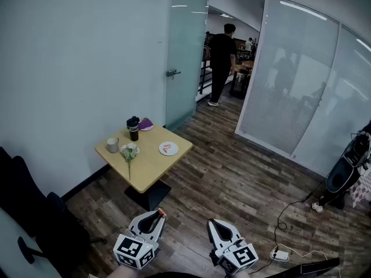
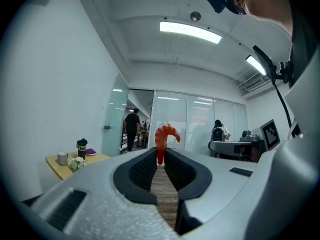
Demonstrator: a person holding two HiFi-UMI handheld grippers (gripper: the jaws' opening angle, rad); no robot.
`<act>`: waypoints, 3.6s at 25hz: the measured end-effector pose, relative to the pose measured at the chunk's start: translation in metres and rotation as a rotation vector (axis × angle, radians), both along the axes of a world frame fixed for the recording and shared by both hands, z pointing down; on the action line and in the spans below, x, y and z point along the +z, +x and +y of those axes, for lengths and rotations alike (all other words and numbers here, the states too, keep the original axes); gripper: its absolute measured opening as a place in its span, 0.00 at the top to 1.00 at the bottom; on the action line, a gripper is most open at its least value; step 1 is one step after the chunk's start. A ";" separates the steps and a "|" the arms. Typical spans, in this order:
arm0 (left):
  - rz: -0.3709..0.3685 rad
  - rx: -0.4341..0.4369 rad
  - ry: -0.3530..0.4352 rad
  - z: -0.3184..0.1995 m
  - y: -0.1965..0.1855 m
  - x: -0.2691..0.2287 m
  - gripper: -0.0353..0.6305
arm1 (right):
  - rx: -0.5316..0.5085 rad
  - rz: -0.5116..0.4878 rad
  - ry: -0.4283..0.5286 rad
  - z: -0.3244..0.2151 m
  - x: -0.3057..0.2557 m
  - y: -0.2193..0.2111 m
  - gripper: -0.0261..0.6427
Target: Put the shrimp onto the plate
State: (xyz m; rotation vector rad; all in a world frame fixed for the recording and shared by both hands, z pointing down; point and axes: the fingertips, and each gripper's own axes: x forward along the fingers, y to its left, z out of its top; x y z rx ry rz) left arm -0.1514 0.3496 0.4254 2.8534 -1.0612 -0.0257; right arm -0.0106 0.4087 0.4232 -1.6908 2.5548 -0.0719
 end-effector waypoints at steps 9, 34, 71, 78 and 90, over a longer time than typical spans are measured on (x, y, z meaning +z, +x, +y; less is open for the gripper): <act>0.006 0.007 -0.005 -0.011 -0.009 0.002 0.87 | 0.000 0.012 -0.014 -0.011 0.003 -0.012 0.97; 0.029 0.079 -0.062 -0.064 -0.074 0.032 0.87 | 0.083 -0.027 -0.031 -0.060 0.014 -0.069 0.97; -0.019 -0.021 -0.009 -0.267 0.189 0.003 0.87 | -0.071 -0.101 -0.050 -0.280 0.021 0.188 0.96; -0.006 -0.073 -0.014 -0.303 0.188 0.015 0.87 | -0.124 -0.081 -0.046 -0.317 0.029 0.189 0.96; 0.006 -0.103 0.001 -0.437 0.179 0.004 0.87 | -0.160 -0.069 -0.055 -0.456 0.020 0.179 0.96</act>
